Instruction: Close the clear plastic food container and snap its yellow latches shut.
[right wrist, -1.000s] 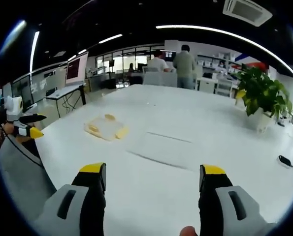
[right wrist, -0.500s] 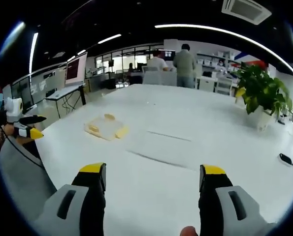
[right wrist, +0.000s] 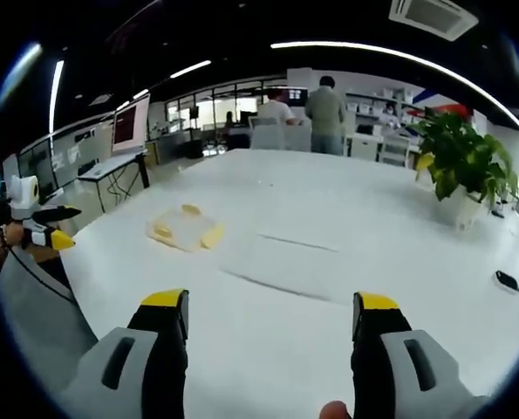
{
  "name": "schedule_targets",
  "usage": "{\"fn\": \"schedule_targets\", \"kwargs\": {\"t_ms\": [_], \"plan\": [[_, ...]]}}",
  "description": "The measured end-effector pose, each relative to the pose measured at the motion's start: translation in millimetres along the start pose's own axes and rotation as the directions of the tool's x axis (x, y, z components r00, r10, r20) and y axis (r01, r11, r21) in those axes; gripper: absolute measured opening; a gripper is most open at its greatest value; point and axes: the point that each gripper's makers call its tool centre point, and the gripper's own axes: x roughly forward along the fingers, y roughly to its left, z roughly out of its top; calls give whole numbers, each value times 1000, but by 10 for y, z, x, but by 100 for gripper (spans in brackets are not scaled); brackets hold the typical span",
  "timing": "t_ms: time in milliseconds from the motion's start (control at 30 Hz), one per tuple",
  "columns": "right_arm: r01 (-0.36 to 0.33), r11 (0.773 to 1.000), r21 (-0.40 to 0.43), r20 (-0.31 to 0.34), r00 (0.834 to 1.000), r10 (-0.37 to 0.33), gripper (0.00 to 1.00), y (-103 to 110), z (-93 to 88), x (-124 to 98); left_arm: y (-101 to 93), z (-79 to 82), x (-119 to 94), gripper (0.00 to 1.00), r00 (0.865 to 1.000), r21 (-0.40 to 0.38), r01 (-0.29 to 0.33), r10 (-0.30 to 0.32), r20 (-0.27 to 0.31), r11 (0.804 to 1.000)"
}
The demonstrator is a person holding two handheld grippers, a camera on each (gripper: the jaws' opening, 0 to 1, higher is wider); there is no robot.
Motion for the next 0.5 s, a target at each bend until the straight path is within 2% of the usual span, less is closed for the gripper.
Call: {"fn": "schedule_targets", "kwargs": {"t_ms": [133, 233, 500], "plan": [[-2, 1000, -28, 3, 1000, 2, 75, 5, 70, 54, 101, 80, 54, 94, 1000, 39, 6, -6, -2, 999], [-8, 999, -50, 9, 1000, 9, 74, 2, 156, 118, 214, 117, 119, 94, 1000, 101, -2, 4, -17, 995], [-82, 978, -194, 14, 996, 86, 73, 169, 491, 519, 417, 277, 465, 94, 998, 253, 31, -18, -57, 967]]}}
